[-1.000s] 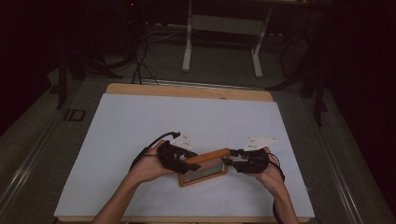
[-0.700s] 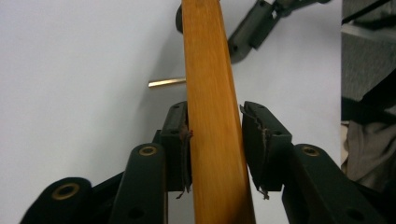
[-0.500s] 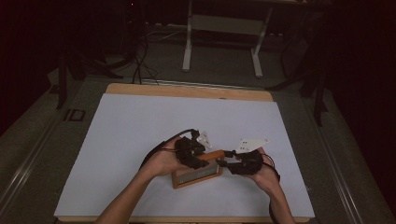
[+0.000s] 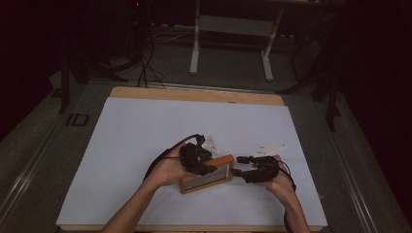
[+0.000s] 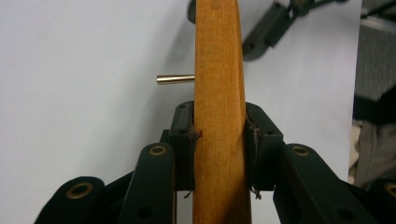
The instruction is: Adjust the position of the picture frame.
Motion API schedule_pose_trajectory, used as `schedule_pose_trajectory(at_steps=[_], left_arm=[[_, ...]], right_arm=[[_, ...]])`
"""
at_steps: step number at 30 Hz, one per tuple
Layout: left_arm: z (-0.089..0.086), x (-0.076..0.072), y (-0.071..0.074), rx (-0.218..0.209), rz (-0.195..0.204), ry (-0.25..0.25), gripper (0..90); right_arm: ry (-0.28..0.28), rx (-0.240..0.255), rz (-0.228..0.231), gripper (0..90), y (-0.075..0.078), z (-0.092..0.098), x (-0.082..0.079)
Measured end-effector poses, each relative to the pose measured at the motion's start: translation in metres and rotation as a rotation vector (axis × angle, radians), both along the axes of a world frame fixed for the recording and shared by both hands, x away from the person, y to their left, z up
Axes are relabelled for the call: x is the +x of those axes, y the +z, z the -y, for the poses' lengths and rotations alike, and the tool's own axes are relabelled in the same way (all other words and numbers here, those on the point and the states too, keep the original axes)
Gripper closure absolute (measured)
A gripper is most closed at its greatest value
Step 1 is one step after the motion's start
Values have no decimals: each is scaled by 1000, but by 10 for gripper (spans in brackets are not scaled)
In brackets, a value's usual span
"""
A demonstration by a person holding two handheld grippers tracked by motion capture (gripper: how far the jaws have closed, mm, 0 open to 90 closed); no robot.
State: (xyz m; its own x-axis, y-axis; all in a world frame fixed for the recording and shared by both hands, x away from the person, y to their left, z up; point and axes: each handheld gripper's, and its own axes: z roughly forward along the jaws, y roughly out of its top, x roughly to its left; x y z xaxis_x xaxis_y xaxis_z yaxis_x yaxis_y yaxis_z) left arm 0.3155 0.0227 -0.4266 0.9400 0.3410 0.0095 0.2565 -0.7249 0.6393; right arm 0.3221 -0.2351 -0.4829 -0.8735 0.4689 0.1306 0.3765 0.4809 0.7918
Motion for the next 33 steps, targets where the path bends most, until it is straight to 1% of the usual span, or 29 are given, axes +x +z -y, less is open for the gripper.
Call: schedule_pose_trajectory(at_steps=[1,3,5,7,9,11,13,14,15,16,17,18,19,21,23,28,31,33], left_arm=[[-3,0,2,-21,5,10,688],[-10,1,7,-71,15,30,689],[-14,0,10,-112,25,46,689],[-18,0,14,-143,38,53,690],[-21,-1,16,-175,52,61,689],[-24,-1,17,-215,62,68,690],[-28,-2,17,-266,69,73,690],[-30,-2,16,-288,65,75,690],[-32,-1,16,-304,58,77,690],[-34,-1,15,-314,55,82,690],[-37,0,14,-322,44,76,690],[-39,0,13,-321,44,73,690],[-41,0,11,-323,39,72,690],[-44,0,7,-323,29,69,690],[-47,-1,3,-334,18,71,691],[-59,-2,-8,-392,-15,79,691],[-66,-4,-15,-427,-35,70,691],[-71,-7,-21,-442,-38,58,691]], right_arm=[[0,2,-3,402,0,1,0],[5,22,-16,387,-4,1,1],[8,44,-40,376,-8,1,3],[19,68,-68,366,-15,-1,5],[28,87,-91,367,-19,-4,7],[39,115,-118,373,-23,-8,10],[45,164,-145,407,-26,-10,13],[48,201,-159,437,-26,-10,14],[45,222,-161,487,-26,-10,15],[39,240,-161,519,-26,-10,16],[34,264,-166,550,-26,-9,16],[26,292,-173,579,-26,-7,17],[21,293,-169,596,-26,-7,16],[14,274,-157,603,-25,-8,15],[10,259,-149,603,-24,-9,14],[-5,266,-124,606,-18,-9,13],[-5,270,-96,605,-12,-9,11],[-1,280,-79,604,-7,-9,8]])
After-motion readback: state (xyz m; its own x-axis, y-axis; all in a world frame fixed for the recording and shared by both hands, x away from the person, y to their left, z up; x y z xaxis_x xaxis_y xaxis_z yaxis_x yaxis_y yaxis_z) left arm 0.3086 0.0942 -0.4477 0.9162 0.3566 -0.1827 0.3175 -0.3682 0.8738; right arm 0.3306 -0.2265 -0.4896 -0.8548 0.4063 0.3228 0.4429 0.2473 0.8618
